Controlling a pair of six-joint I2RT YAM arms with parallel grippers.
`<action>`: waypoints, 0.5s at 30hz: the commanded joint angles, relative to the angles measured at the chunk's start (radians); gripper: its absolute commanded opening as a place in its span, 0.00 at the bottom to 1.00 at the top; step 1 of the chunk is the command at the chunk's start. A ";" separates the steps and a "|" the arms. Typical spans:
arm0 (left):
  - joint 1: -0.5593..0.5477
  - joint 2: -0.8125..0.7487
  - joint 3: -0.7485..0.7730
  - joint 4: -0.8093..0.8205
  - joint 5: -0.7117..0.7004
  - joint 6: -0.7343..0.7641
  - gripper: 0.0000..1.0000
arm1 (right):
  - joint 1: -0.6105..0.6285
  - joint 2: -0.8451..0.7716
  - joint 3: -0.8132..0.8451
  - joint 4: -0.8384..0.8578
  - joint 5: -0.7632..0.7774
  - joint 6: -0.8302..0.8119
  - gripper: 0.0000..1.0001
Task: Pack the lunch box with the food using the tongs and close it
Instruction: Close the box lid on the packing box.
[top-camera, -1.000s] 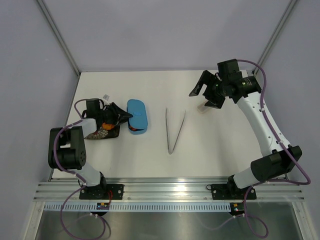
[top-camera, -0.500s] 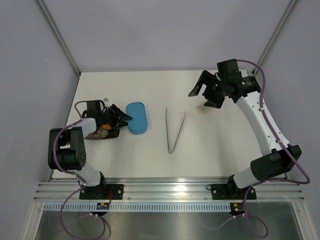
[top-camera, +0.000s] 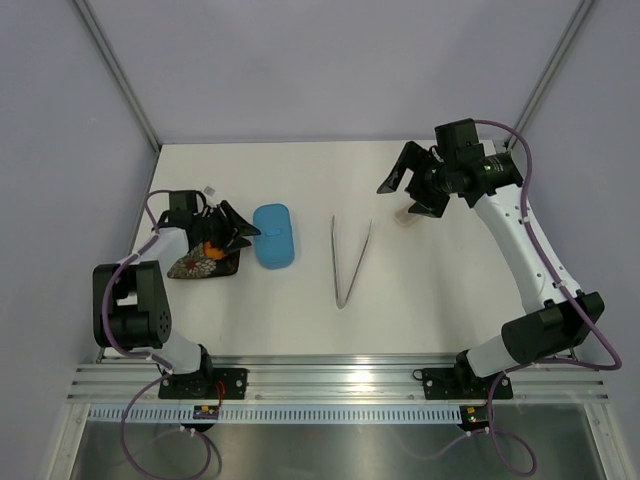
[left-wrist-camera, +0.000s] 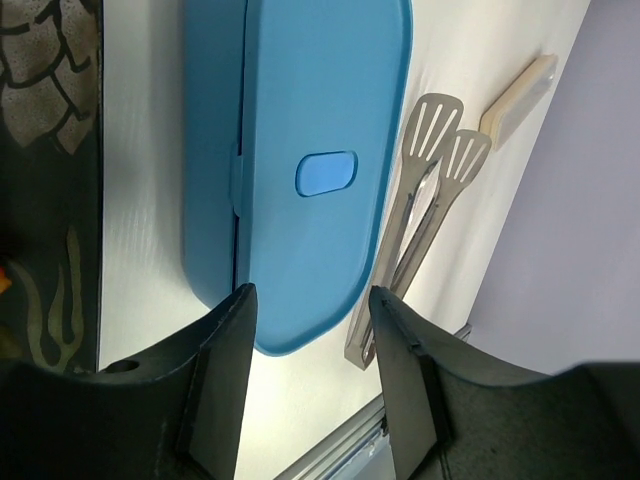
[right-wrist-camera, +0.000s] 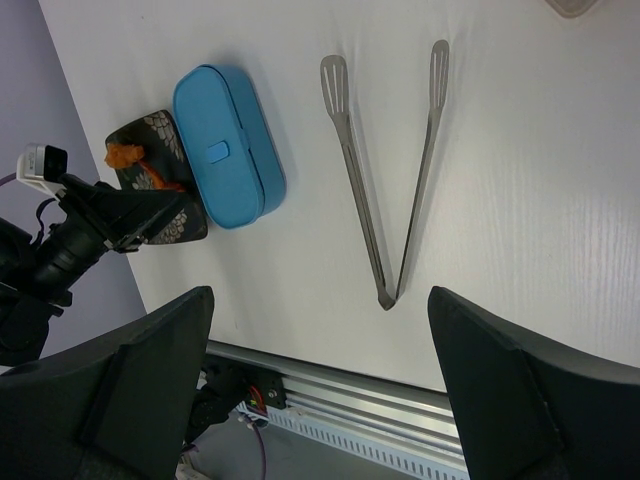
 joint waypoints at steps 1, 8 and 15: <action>0.004 -0.059 0.070 -0.050 -0.043 0.051 0.52 | 0.001 -0.046 -0.008 0.030 -0.014 0.008 0.96; -0.008 -0.105 0.135 -0.142 -0.091 0.101 0.44 | 0.001 -0.069 -0.029 0.036 -0.013 0.018 0.96; -0.173 -0.064 0.257 -0.247 -0.222 0.144 0.00 | 0.002 -0.072 -0.048 0.047 -0.019 0.031 0.96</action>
